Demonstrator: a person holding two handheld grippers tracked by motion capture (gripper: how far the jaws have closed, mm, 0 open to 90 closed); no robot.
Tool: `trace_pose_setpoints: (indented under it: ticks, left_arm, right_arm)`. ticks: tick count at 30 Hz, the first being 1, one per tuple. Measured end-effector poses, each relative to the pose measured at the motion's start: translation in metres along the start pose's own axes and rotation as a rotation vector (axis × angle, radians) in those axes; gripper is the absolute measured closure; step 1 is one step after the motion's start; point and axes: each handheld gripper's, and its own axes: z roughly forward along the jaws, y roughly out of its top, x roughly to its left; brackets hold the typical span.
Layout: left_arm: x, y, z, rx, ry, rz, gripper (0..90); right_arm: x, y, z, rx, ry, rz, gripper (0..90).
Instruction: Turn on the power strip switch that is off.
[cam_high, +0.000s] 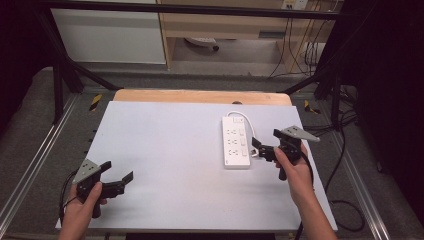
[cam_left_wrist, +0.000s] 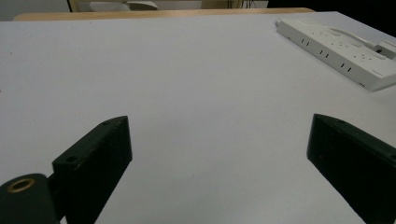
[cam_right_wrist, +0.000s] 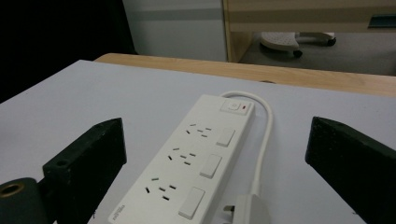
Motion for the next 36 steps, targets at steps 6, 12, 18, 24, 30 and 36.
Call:
trace_pose_setpoints:
  ticks: [6, 12, 18, 24, 30, 36]
  left_arm:
    - [0.0, 0.0, 0.0, 0.0, 0.001, -0.002, 6.5]
    - [0.001, 0.0, -0.001, -0.001, 0.002, -0.002, 6.5]
    - [0.001, -0.001, -0.001, 0.0, 0.002, -0.006, 6.5]
    - [0.002, -0.001, -0.001, -0.001, 0.006, -0.012, 6.5]
    - [0.002, -0.001, -0.001, 0.0, 0.006, -0.01, 6.5]
    - [0.002, -0.001, -0.002, 0.001, 0.005, -0.008, 6.5]
  right_arm:
    - [-0.009, -0.005, -0.021, -0.011, -0.017, -0.015, 5.9]
    - [-0.018, -0.014, -0.041, -0.022, -0.037, -0.016, 5.9]
    - [-0.028, -0.029, -0.054, -0.022, -0.056, 0.005, 5.9]
    - [-0.036, -0.046, -0.061, -0.013, -0.075, 0.008, 5.9]
    - [-0.037, -0.063, -0.06, 0.012, -0.078, 0.003, 5.9]
    - [-0.034, -0.076, -0.055, 0.045, -0.07, -0.004, 5.6]
